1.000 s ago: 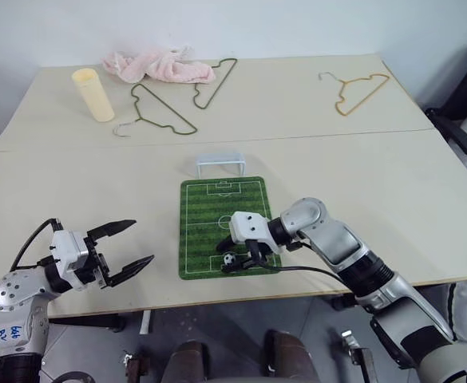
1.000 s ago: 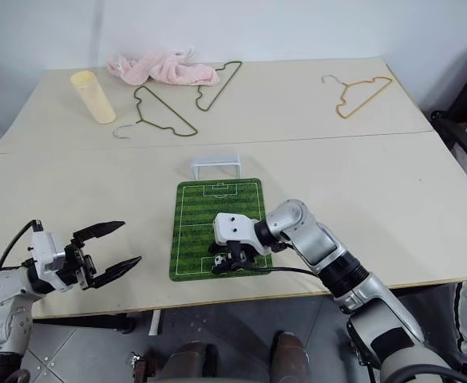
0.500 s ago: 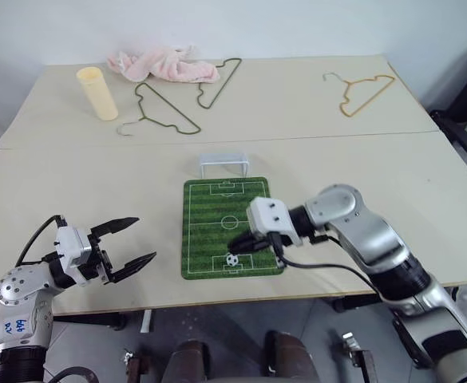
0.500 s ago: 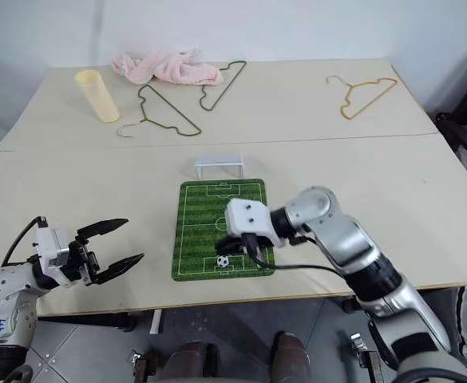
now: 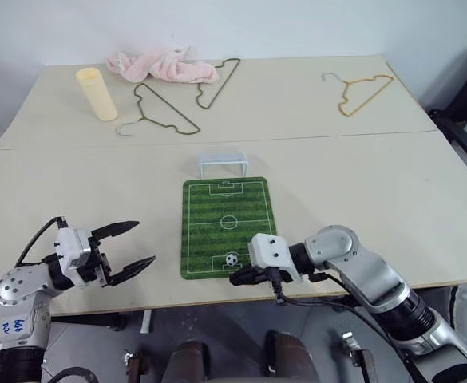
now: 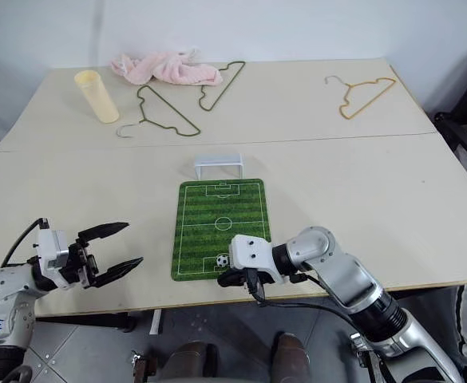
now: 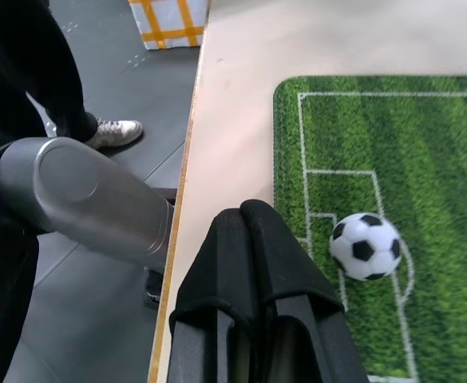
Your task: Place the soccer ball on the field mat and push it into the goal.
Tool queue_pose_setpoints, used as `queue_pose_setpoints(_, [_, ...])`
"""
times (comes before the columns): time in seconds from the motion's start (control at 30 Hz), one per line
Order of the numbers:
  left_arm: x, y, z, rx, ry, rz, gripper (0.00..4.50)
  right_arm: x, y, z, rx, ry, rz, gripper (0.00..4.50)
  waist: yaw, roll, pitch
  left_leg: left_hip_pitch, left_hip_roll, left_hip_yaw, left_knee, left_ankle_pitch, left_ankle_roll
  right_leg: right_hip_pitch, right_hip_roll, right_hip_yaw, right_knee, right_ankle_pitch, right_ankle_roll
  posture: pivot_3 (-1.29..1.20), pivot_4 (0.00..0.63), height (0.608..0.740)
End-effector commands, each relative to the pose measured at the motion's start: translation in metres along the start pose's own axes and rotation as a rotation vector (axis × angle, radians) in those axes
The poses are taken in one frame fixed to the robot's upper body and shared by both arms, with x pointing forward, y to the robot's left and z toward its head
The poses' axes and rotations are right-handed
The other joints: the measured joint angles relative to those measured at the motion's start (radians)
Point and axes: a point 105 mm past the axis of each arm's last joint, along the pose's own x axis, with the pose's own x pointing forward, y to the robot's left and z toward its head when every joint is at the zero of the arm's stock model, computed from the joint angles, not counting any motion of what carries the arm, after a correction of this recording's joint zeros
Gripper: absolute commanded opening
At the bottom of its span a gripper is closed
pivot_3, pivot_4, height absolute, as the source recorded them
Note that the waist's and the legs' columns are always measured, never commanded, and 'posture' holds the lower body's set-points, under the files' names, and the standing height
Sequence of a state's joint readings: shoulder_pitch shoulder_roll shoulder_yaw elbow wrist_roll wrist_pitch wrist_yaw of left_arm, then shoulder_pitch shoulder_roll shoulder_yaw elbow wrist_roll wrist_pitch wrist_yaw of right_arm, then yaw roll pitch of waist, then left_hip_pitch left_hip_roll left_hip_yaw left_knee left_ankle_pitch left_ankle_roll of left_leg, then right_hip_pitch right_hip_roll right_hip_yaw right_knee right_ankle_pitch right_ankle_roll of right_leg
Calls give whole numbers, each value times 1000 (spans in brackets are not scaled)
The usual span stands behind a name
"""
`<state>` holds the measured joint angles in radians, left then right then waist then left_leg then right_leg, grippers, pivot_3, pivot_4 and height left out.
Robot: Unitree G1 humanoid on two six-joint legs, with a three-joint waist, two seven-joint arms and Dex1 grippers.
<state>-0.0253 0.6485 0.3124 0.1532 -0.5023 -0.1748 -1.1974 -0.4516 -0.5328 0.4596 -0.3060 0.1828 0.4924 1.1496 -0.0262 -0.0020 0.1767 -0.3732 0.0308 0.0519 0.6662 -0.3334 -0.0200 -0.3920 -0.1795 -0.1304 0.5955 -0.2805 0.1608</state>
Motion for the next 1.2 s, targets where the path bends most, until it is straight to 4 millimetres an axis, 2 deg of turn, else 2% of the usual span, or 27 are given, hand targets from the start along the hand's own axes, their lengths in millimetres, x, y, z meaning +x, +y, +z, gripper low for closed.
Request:
queue_pose_setpoints(0.03, [-3,1,10,35,-6,-10,4500,2,-7,8,20,-55,-50,18,-1,0,0,0,0,0,0,0,0,0,0,0,0,0,0,0,150,740])
queue_pose_setpoints(0.17, [-3,2,11,38,-4,-9,4500,5,-22,1,36,-49,-109,18,-1,0,0,0,0,0,0,0,0,0,0,0,0,0,0,0,150,740])
queue_pose_setpoints(0.23, [-2,4,12,40,-5,-7,4500,3,-38,-1,33,-48,-160,18,-2,0,0,0,0,0,0,0,0,0,0,0,0,0,0,0,150,740])
queue_pose_setpoints(0.27, [-1,6,13,44,-6,-6,4500,-2,-55,-1,27,-44,-223,18,-4,0,0,0,0,0,0,0,0,0,0,0,0,0,0,0,150,740])
queue_pose_setpoints(0.37, [1,10,14,54,-8,0,4500,-21,-104,3,0,-40,-410,18,-5,0,0,0,0,1,1,0,0,0,0,1,1,0,0,0,150,740])
queue_pose_setpoints(0.43, [3,14,15,63,-12,4,4500,-46,-143,21,-40,-89,-580,18,-6,0,0,1,0,1,1,0,0,0,0,1,1,0,0,0,150,740])
queue_pose_setpoints(0.47, [4,15,16,66,-15,7,4500,-56,-156,32,-50,-118,-639,18,-5,0,0,1,0,2,1,0,0,-1,0,1,2,0,0,0,150,740])
queue_pose_setpoints(0.6, [6,19,17,76,-25,14,4500,-80,-175,49,-60,-170,-726,18,-5,0,0,1,0,1,-2,0,-1,-2,0,-1,1,0,0,0,150,740])
queue_pose_setpoints(0.73, [7,21,17,80,-29,18,4500,-89,-174,51,-65,-178,-737,18,-10,0,0,1,0,2,-3,-2,0,-2,0,-2,0,0,0,0,150,740])
queue_pose_setpoints(0.87, [6,27,15,64,-24,67,4500,-102,-141,47,-43,-210,-673,18,-2,0,0,0,0,2,-3,-2,0,-2,0,-3,-1,0,0,0,150,740])
queue_pose_setpoints(0.97, [5,34,17,51,-39,125,4500,-111,-131,21,31,-152,-667,18,-3,0,0,0,0,3,-1,-2,1,-1,-1,-2,-1,0,0,0,150,740])
queue_pose_setpoints(1.07, [1,45,17,9,-54,208,4500,-122,-108,-14,64,-59,-585,590,-1,0,0,0,0,4,0,-2,1,-1,-1,-2,0,0,0,0,150,740])
queue_pose_setpoints(1.2, [-8,53,17,-19,-79,282,4500,-139,-85,-40,98,-66,-502,2000,-3,0,0,1,0,5,0,-2,1,-1,-1,-1,0,0,0,0,150,740])
